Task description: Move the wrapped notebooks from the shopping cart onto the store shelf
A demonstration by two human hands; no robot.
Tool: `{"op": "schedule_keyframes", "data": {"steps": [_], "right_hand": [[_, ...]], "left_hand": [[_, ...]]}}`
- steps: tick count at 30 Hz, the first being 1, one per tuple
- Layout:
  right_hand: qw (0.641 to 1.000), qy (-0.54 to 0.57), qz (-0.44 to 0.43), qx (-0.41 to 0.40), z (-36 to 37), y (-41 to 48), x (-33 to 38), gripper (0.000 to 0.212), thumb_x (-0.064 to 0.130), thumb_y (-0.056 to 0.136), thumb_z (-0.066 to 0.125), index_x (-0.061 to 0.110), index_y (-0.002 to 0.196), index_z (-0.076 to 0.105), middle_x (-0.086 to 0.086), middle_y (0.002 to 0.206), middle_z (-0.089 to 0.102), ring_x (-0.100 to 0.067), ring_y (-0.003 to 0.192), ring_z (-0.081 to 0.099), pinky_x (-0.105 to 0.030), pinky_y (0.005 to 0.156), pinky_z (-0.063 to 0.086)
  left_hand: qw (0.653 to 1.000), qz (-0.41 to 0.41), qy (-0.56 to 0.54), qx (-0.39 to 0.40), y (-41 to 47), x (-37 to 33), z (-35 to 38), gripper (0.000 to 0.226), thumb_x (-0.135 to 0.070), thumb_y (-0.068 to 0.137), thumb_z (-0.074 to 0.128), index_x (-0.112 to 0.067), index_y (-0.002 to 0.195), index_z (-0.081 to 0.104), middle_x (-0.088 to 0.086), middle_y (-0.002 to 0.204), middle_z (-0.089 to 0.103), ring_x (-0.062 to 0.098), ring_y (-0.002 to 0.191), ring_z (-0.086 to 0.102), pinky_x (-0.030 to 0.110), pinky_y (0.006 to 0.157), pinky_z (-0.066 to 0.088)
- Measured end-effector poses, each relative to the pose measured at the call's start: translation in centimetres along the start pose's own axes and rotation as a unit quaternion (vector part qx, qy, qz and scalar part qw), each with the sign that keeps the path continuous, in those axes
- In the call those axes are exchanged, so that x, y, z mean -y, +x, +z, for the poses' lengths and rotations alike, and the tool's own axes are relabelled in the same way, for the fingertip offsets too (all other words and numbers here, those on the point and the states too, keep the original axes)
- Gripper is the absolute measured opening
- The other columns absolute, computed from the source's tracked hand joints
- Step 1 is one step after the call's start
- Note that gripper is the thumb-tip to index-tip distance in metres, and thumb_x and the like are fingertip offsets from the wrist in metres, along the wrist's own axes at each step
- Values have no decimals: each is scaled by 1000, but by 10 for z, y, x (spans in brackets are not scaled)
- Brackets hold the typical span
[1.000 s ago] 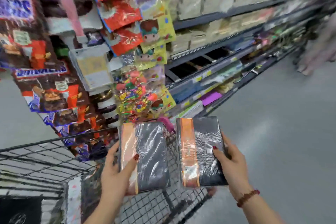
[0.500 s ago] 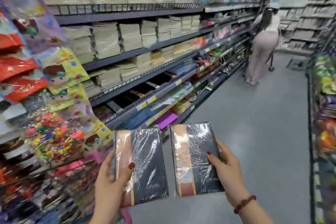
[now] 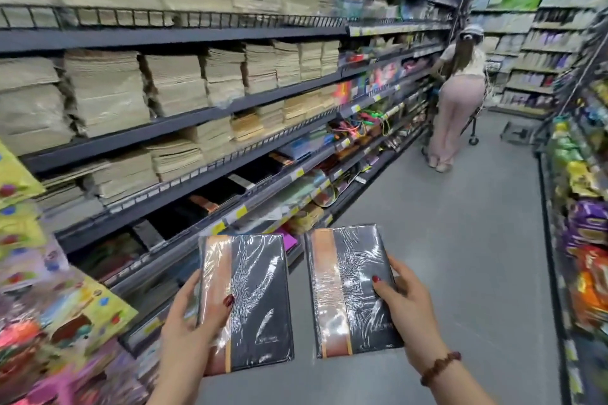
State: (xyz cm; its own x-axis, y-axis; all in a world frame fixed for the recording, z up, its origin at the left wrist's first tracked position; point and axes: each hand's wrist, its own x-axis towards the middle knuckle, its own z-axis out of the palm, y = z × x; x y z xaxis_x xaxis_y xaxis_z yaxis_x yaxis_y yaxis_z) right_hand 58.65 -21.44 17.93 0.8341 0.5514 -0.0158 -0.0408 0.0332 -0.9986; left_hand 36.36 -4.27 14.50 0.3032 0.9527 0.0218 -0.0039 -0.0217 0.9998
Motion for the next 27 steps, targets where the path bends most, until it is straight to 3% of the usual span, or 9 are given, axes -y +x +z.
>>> {"op": "schedule_keyframes", "data": {"steps": [2,4,11,16,19,21,25,27], "right_hand": [[1000,-10,1,18,5,33,2,41,-8,86,56,25,110,63,-2,93,73,-9,74,70,-18,59,52],[999,-13,4,30,10,66,3,43,-8,86,55,27,111,63,0,93,75,-13,77,71,-20,60,53],[997,-6,24,78,21,169,-6,45,-10,86,54,29,108,64,3,93,76,-16,82,71,-24,66,56],[990,-11,37,134,23,245,-15,44,-10,87,53,30,103,64,6,88,76,-13,79,71,-22,64,55],[981,-24,48,184,21,292,-19,45,-6,88,55,31,113,62,3,100,74,-17,91,70,-34,79,57],[974,-36,52,219,21,323,-19,45,-1,88,57,33,117,60,3,112,70,-18,102,66,-41,91,53],[957,-43,57,282,30,367,-16,41,-3,89,55,27,116,58,15,111,65,5,97,62,-19,84,52],[948,-54,68,306,41,381,-19,41,-3,89,55,27,116,60,8,114,67,-6,101,64,-26,85,54]], "left_hand": [[1000,-18,-7,-7,23,0,19,60,-7,78,74,-42,123,53,0,111,68,14,72,70,27,62,54],[999,-29,-15,-16,46,-6,38,60,-8,78,74,-38,124,52,-3,107,68,9,65,68,23,58,54],[997,-53,-5,-56,107,-3,83,62,-10,79,73,-37,130,50,0,122,62,24,88,69,44,80,56],[992,-74,-13,-105,137,15,118,62,-10,80,73,-49,124,50,2,123,63,28,87,71,50,78,57],[986,-75,-21,-149,150,19,152,61,-11,80,72,-51,121,51,4,121,65,30,87,71,50,78,57],[982,-74,-32,-173,158,18,175,60,-7,81,70,-50,118,53,9,121,65,32,93,69,52,87,53],[967,-71,-29,-243,159,10,202,57,-4,81,70,-43,119,52,4,118,67,29,95,68,43,86,53],[959,-73,-16,-273,157,10,204,58,-6,80,71,-43,121,52,3,120,65,29,94,68,41,84,54]]}}
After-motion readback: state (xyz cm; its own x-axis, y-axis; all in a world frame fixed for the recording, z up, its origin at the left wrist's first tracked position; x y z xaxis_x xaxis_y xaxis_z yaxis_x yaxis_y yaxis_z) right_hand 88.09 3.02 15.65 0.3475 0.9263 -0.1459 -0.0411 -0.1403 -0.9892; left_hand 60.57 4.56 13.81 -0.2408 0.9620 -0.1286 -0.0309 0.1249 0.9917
